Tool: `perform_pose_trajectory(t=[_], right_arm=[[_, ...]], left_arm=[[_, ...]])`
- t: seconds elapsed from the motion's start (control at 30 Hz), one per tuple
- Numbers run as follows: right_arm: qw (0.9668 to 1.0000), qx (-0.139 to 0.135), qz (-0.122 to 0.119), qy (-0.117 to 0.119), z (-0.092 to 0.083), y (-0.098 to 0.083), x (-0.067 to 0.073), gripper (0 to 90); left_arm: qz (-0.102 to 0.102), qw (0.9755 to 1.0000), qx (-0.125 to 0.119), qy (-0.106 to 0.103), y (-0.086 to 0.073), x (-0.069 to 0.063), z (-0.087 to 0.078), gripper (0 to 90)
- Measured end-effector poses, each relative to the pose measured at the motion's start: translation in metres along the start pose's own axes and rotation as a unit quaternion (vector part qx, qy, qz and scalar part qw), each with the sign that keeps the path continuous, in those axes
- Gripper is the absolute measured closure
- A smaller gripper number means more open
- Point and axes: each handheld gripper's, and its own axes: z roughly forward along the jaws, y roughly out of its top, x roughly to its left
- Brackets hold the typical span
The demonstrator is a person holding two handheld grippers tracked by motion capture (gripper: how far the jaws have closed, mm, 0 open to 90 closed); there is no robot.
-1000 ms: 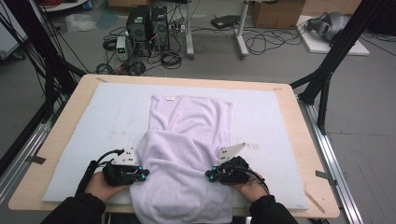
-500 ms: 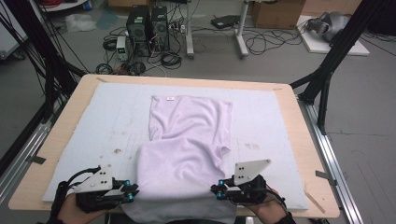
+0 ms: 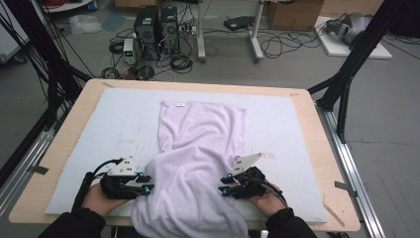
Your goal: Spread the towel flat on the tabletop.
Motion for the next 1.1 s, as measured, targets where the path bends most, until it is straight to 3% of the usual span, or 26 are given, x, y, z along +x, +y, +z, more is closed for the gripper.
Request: perform_pose_trajectory(t=[0.1, 0.17, 0.27, 0.57, 0.67, 0.73, 0.8, 0.9, 1.0, 1.1], right_arm=[[0.9998, -0.012, 0.014, -0.001, 0.0, -0.001, -0.002, 85.1], [1.0, -0.009, 0.004, 0.0, 0.0, -0.001, -0.001, 87.6], [1.0, -0.007, -0.005, 0.003, -0.002, 0.0, 0.002, 88.3], [0.9986, -0.047, -0.022, 0.01, -0.035, -0.001, 0.03, 88.4], [0.9971, -0.068, -0.03, 0.018, -0.049, -0.002, 0.043, 88.3], [0.9946, -0.091, -0.044, 0.023, -0.061, -0.002, 0.051, 88.1], [0.9935, -0.1, -0.051, 0.014, -0.07, -0.001, 0.054, 87.5], [0.9948, -0.092, -0.042, -0.009, -0.071, 0.001, 0.046, 78.6], [0.9967, -0.075, -0.026, -0.017, -0.06, -0.002, 0.03, 73.9], [0.9989, -0.047, -0.002, -0.004, -0.039, -0.007, 0.013, 68.9]], left_arm=[[0.011, 0.9999, 0.003, -0.003, 0.002, -0.002, 0.006, 78.0], [0.014, 0.9999, 0.006, -0.003, 0.005, -0.004, 0.007, 86.0], [0.015, 0.9999, 0.005, -0.003, 0.003, -0.007, 0.002, 89.1], [0.025, 0.9993, -0.027, -0.003, -0.011, -0.035, -0.045, 89.5], [0.036, 0.9978, -0.047, -0.03, -0.013, -0.048, -0.058, 89.3], [0.041, 0.9969, -0.059, -0.034, -0.01, -0.052, -0.062, 78.8], [0.044, 0.9967, -0.062, -0.03, -0.006, -0.05, -0.062, 71.1], [0.033, 0.9971, -0.067, -0.017, 0.001, -0.036, -0.055, 68.9], [0.019, 0.9979, -0.063, 0.001, 0.005, -0.021, -0.042, 69.0], [0.004, 0.9988, -0.047, 0.014, 0.007, -0.007, -0.026, 67.0]])
